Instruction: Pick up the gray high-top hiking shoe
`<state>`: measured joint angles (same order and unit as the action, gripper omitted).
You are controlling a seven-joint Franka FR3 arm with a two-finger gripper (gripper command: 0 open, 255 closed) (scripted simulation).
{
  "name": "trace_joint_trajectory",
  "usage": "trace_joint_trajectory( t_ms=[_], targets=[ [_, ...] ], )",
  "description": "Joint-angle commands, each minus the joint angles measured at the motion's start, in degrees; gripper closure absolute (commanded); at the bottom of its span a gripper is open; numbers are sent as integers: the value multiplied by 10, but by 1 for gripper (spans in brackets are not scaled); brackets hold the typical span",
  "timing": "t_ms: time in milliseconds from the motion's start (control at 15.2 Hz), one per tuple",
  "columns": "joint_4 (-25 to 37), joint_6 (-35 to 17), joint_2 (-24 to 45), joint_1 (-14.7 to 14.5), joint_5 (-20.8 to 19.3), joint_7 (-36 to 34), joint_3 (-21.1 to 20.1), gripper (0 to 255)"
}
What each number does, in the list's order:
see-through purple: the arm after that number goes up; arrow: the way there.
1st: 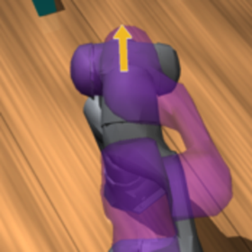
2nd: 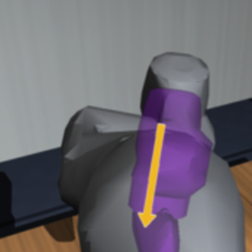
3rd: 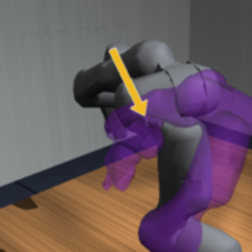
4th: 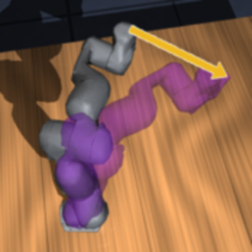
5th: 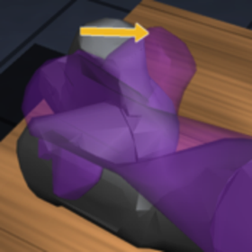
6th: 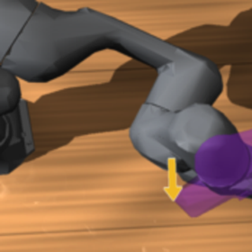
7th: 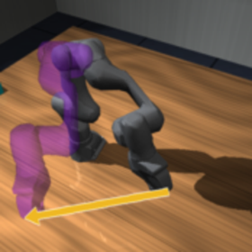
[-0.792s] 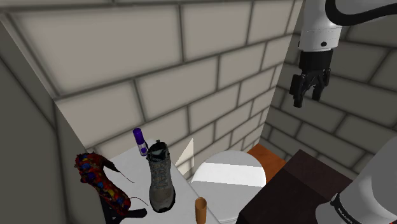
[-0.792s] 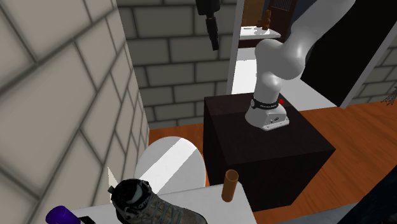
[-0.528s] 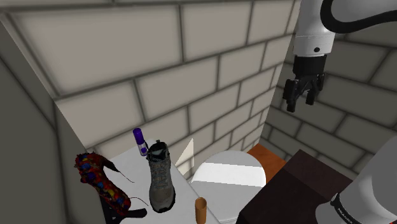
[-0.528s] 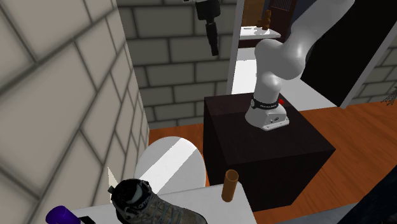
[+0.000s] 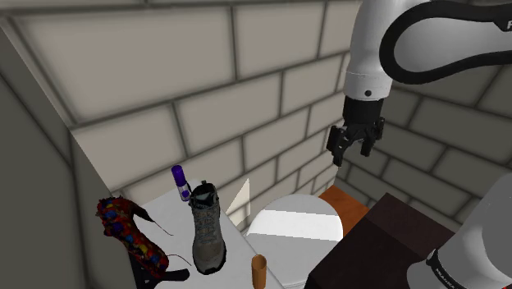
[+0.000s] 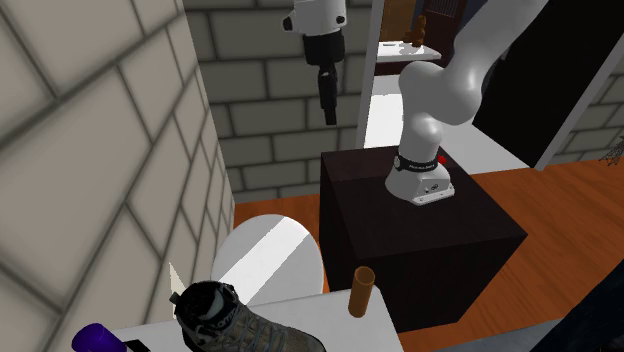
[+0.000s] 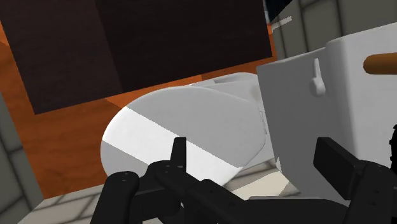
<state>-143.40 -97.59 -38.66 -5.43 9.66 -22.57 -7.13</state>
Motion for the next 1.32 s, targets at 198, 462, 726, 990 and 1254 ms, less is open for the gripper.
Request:
trace_joint_trajectory(
  t_ms=[198,462,726,990,1254],
  targets=[
    [3,-89,55,-18,33,-67,-61,0],
    [19,-159,114,-25,43,-121,-110,0],
    [49,-225,184,-25,34,-181,-157,0],
    [92,-283,263,-21,-1,-252,-202,0],
    [147,-328,351,-17,-67,-338,-239,0]
  ],
)
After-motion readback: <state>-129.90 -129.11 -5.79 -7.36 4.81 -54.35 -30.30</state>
